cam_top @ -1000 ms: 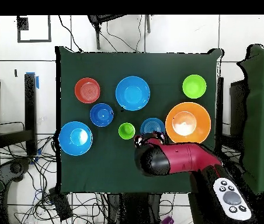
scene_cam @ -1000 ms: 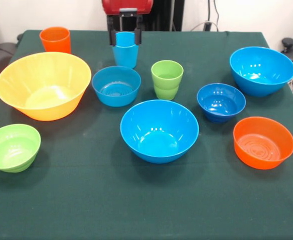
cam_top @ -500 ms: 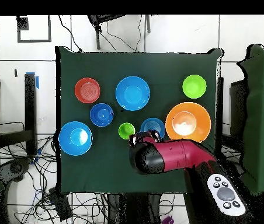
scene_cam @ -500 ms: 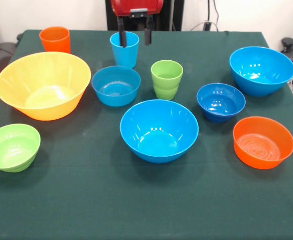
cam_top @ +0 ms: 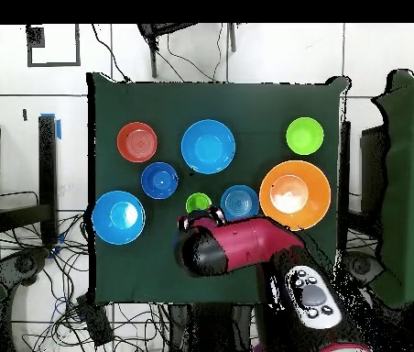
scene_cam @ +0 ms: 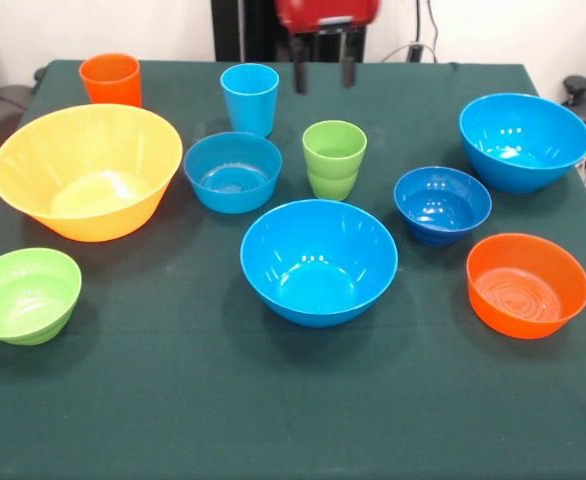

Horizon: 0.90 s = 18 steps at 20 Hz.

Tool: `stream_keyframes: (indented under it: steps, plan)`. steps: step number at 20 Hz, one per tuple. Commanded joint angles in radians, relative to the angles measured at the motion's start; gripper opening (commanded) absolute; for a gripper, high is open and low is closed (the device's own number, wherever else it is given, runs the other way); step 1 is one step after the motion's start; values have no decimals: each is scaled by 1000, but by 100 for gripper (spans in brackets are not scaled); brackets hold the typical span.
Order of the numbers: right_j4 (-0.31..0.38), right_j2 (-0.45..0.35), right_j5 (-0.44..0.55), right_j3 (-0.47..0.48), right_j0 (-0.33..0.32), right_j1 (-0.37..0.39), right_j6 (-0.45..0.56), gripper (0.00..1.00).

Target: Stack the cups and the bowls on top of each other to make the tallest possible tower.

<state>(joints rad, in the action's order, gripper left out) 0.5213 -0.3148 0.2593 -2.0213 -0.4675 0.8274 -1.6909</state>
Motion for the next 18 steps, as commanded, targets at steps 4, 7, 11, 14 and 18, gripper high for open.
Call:
stream_keyframes:
  steps: [4, 7, 11, 14, 18]
  plan:
    - [-158, 58, -128, -104, 258, -43, -351, 100]
    - [-198, 62, -127, -92, 308, -48, -375, 100]
    - [-226, 78, -159, -61, 371, -88, -412, 100]
    - [-219, 101, -166, -43, 410, -104, -425, 100]
    - [-186, 132, -189, -39, 429, -122, -423, 100]
